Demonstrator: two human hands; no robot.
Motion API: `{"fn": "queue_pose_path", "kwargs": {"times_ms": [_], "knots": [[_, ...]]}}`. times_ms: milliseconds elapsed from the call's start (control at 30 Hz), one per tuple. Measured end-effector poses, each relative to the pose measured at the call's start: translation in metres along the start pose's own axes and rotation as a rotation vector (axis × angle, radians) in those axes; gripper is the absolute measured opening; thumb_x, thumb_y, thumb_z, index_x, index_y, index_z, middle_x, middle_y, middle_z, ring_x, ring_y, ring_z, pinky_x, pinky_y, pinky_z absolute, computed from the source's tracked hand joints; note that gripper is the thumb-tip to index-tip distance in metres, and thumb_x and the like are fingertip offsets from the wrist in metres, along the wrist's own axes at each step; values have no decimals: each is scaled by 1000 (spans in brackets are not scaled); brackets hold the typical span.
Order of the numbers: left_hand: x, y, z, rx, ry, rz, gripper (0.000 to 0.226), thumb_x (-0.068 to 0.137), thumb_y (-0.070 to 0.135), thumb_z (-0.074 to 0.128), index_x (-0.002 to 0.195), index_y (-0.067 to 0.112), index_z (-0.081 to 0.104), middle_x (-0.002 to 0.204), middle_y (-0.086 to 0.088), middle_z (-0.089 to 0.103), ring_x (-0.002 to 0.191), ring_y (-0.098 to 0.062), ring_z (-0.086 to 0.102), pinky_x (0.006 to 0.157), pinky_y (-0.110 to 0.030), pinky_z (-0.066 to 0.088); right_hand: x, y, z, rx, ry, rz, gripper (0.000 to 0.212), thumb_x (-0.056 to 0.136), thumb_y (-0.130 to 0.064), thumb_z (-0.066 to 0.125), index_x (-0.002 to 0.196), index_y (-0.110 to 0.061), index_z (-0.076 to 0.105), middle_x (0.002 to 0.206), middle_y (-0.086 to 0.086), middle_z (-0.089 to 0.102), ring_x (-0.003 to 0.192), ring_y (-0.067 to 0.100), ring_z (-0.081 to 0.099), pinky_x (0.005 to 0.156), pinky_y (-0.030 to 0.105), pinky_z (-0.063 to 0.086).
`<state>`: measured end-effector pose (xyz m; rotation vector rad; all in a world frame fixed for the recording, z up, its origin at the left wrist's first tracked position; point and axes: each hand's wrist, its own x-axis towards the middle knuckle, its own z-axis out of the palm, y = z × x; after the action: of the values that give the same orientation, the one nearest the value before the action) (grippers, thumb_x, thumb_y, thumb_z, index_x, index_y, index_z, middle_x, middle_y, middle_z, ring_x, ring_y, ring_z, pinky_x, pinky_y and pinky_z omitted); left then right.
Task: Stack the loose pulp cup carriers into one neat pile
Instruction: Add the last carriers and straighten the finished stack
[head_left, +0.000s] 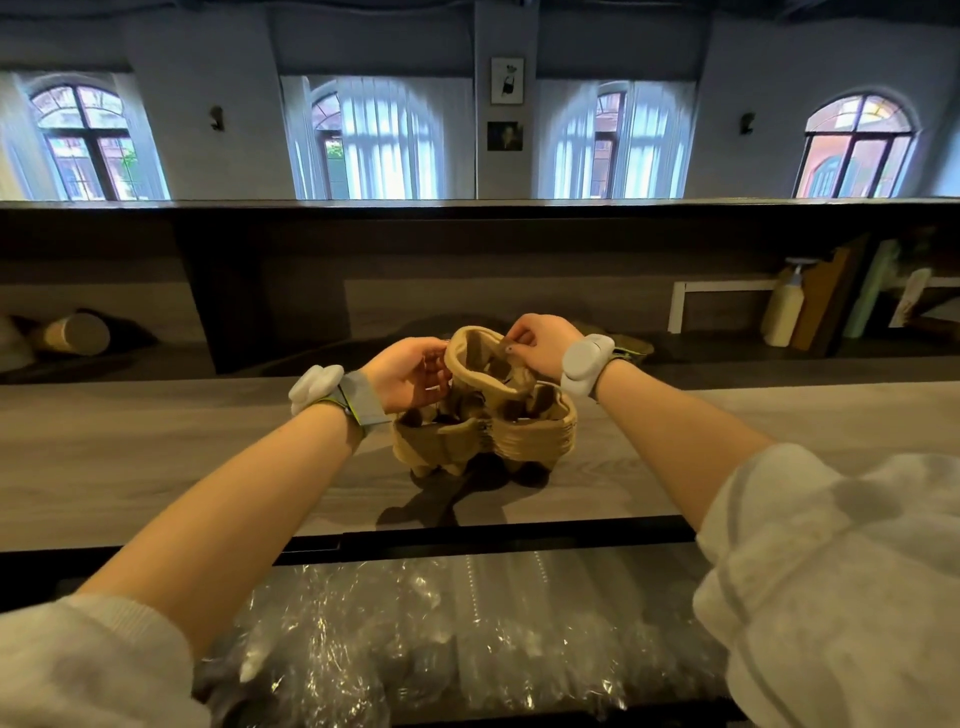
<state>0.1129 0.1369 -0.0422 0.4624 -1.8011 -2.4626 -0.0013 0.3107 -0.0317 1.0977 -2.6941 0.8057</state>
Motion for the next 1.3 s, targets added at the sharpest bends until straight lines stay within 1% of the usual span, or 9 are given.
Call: {"fn": "queue_pose_path", "kwargs": {"times_ms": [133, 233, 567, 767, 867, 967, 1067, 1167, 1300], "knots": [[0, 3, -6, -127, -55, -91, 32, 96, 17, 46, 72, 7, 65, 71, -4, 62, 63, -10, 58, 53, -12, 44, 2, -3, -2, -90, 95, -122, 25, 94, -25, 57, 116, -13, 60, 118, 7, 58, 106, 20, 57, 87, 28, 49], [3, 3, -11, -197, -103, -112, 32, 97, 18, 44, 72, 8, 61, 74, -1, 57, 60, -7, 54, 44, -7, 38, 5, -7, -6, -63, 98, -140, 25, 94, -24, 58, 115, -12, 62, 117, 7, 58, 101, 18, 55, 84, 26, 47], [0, 6, -18, -60, -25, -74, 26, 97, 24, 46, 77, 11, 59, 74, -1, 60, 65, -9, 56, 51, -14, 46, 8, -4, -13, 378, -62, 89, 18, 93, -16, 58, 110, -10, 63, 92, 1, 62, 88, 15, 59, 79, 26, 50], [-5, 6, -24, 17, 29, -78, 29, 98, 21, 39, 73, 15, 52, 72, 0, 50, 68, -11, 50, 65, -18, 39, 2, 5, -18, 1059, -24, 247, 11, 92, 0, 55, 85, -8, 59, 86, 10, 62, 81, 18, 64, 75, 27, 56], [-7, 6, -25, 81, 129, -70, 26, 96, 18, 36, 74, 15, 50, 73, -2, 50, 68, -12, 51, 68, -21, 43, -4, 14, -17, 1161, 34, 373, 15, 89, 5, 56, 101, -3, 58, 99, 16, 61, 83, 20, 64, 69, 28, 57], [-12, 7, -20, 130, 259, -14, 26, 94, 19, 34, 71, 14, 46, 69, -4, 47, 66, -14, 49, 65, -23, 43, -13, 20, -15, 1146, 10, 453, 61, 87, 5, 60, 142, -7, 39, 129, 18, 56, 104, 27, 63, 63, 30, 58], [-20, 6, -11, 278, 324, 28, 31, 97, 22, 32, 67, 15, 39, 66, -5, 39, 63, -15, 41, 61, -24, 39, -25, 20, -14, 1134, 32, 483, 85, 84, 10, 59, 152, -19, 18, 129, 12, 49, 101, 29, 62, 65, 35, 58], [-22, -2, -9, 420, 329, 33, 36, 99, 25, 31, 65, 15, 36, 66, -6, 34, 58, -16, 35, 56, -25, 32, -34, 20, -11, 1002, 39, 502, 66, 87, 5, 59, 145, -15, 34, 105, 9, 54, 81, 24, 64, 63, 34, 59], [-20, -4, -14, 626, 357, 53, 44, 100, 41, 38, 67, 15, 50, 69, -6, 50, 63, -17, 48, 64, -27, 43, -47, 20, -8, 733, 48, 531, 23, 90, -11, 62, 110, -10, 52, 82, 5, 55, 67, 18, 61, 49, 27, 58]]}}
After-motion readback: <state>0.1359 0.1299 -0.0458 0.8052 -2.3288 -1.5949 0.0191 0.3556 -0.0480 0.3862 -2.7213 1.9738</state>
